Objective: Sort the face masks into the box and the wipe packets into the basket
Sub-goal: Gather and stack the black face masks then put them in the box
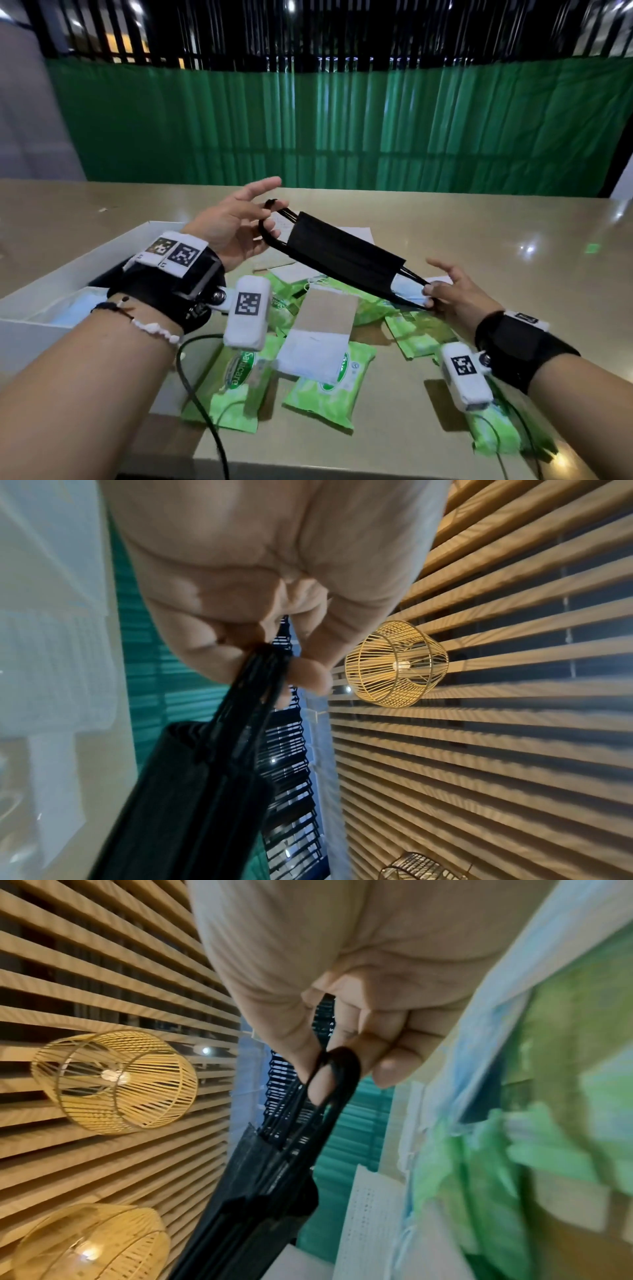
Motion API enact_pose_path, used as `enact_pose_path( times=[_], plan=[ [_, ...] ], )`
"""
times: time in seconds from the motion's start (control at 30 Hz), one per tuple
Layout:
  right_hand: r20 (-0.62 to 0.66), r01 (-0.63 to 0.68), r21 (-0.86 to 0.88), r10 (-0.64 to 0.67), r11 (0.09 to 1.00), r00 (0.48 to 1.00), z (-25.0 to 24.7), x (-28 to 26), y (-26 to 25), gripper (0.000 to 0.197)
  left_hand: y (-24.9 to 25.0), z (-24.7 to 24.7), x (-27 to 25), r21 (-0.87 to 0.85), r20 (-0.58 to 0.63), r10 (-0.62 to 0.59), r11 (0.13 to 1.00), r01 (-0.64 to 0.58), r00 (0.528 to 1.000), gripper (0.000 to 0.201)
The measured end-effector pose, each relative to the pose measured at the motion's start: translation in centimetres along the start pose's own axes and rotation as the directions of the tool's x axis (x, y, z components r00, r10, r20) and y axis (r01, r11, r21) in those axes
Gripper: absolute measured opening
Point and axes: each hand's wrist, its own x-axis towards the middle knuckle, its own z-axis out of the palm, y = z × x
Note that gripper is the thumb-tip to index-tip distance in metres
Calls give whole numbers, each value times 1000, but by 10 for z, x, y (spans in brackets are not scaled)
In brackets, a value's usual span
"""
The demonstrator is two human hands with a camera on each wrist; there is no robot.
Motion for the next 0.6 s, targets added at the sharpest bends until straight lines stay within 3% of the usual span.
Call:
enact_pose_path(
  times=[0.07,0.17,0.27,0.4,0.5,0.6],
  plan=[
    [41,56,37,-57,998,998,13,4,-13,45,14,-7,3,54,-64,41,998,-38,997,44],
    [126,109,17,-110,994,986,42,13,-29,38,34,-20,9,192,-178,92,980,-57,980,42],
    [213,168,-152,-134,974,968,80,19,-42,30,61,-39,14,314,-246,126,949,-44,961,35],
    [292,281,-461,-155,842,944,136,23,-52,31,98,-78,17,383,-353,155,924,-9,923,25],
    [333,301,-555,-125,775,935,181,27,-52,32,120,-111,20,403,-420,181,915,4,889,25],
    [381,315,-557,-101,768,919,225,34,-46,24,135,-141,20,447,-472,264,894,-30,841,27]
  ],
)
